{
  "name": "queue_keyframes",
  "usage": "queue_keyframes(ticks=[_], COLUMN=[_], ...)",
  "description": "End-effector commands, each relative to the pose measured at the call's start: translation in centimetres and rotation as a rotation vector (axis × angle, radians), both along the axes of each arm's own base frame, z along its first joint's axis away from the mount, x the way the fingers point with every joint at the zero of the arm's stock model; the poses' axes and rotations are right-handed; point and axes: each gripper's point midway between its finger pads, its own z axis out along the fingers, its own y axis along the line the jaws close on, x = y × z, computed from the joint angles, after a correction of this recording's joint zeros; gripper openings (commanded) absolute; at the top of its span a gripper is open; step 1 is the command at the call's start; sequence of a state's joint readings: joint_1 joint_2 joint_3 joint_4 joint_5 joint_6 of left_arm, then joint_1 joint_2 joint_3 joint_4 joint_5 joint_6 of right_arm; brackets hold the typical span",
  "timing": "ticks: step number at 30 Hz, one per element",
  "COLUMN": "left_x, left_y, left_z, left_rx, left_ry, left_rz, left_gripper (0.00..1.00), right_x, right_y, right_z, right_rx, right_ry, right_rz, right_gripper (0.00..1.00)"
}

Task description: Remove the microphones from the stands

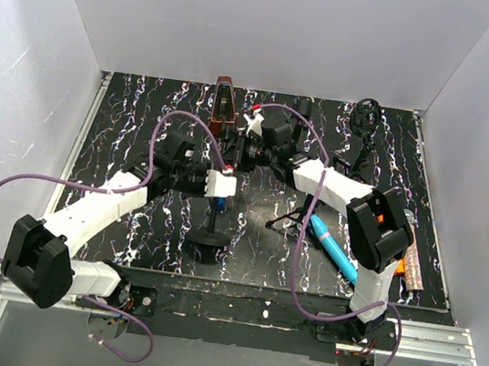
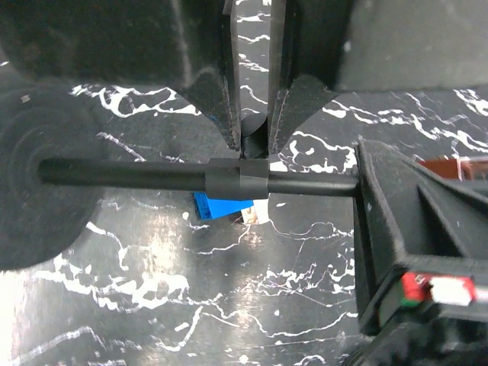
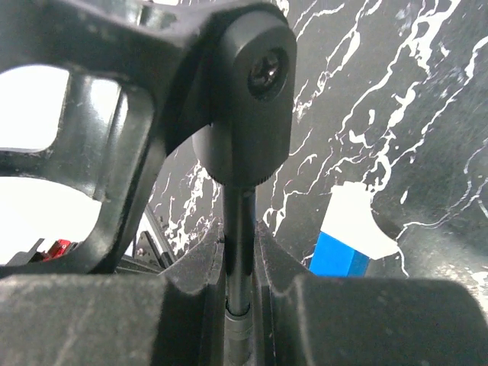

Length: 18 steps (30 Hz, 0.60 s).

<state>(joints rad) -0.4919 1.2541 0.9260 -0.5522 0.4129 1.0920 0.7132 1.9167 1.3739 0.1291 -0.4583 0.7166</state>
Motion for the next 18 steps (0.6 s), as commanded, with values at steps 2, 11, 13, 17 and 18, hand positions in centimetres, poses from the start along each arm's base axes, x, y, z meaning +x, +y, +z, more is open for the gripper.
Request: queue_keyframes(ticks=[2,11,13,17,18], left_x=[3.7,2.7,3.4,3.8,3.7], left_y=[0.7,-0.6,-0.1,-0.1,-0.5], left_z=[4.2,6.4,6.0,5.1,5.0], left_rx=[-0.225,-0.654,-0.750,-0.896,-0.921], left_ry=[0.105,0.588,0.737,1.056,1.140], left_rz=[0.455,0.793,0.878,0.898,0.869], left_gripper=[0.00,0.00,0.00,0.00,0.00], right_x=[-0.6,-0.4,-0.4,-0.3,-0.4], right_y=[-1.0,-3.1,-3.5,-3.8,-3.8], right_z=[8.1,11.9,12.3,13.2,13.4], right_rx=[0.097,0.064,0.052,0.028,0.026], right_ry=[-0.265,-0.546,-0.575,-0.622,-0.631], right_rz=[0.051,0.042,0.039,0.022,0.022], right_gripper=[0.01,0.01,0.01,0.01,0.01])
